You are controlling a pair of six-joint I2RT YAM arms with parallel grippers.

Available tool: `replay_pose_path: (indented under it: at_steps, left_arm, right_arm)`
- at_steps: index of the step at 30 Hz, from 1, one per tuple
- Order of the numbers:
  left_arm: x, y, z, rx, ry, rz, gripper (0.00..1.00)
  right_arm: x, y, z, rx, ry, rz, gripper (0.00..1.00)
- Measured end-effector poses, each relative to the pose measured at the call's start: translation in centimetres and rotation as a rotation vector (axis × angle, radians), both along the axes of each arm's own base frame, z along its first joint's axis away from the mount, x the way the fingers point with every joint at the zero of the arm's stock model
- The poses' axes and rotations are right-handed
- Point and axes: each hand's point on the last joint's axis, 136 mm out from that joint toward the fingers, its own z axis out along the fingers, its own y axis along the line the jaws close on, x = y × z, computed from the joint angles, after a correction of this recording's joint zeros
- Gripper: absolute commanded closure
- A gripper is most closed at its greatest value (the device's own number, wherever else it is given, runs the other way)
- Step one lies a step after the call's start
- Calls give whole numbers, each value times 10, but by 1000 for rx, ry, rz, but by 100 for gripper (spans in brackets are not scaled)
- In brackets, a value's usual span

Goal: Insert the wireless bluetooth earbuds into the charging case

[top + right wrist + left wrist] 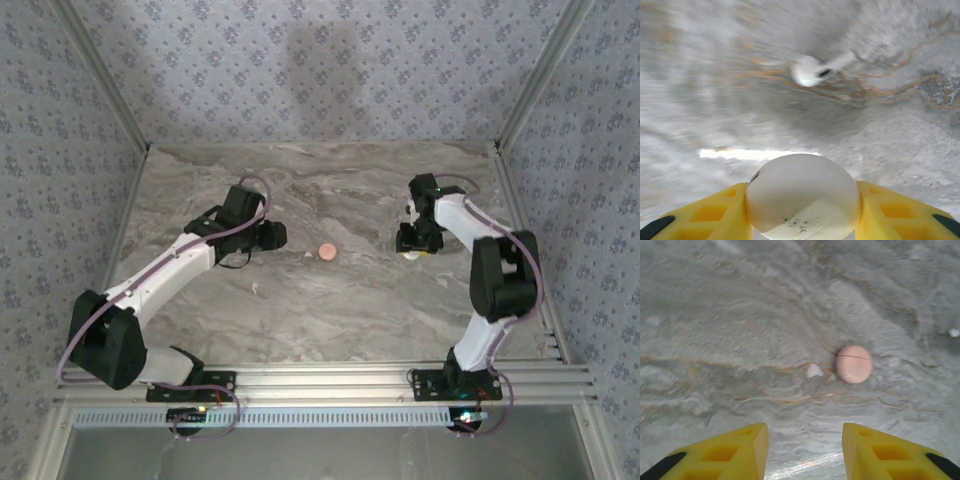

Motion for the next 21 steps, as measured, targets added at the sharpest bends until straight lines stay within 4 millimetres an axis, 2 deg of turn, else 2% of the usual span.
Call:
replay_pose_path:
  at_steps: [5, 11, 14, 21]
  left_arm:
    - [-2, -21, 31, -101, -179, -157, 59]
    - [-14, -33, 67, -185, -485, -316, 61]
    - [-26, -41, 76, -195, -626, -399, 62]
    - [-51, -67, 90, -184, -846, -557, 62]
  right_arm:
    - [-5, 64, 67, 297, -277, 33, 58]
    - [-13, 138, 110, 602, -386, 90, 58]
    - [-17, 167, 135, 729, -421, 119, 58]
    - [-27, 213, 188, 998, -500, 146, 58]
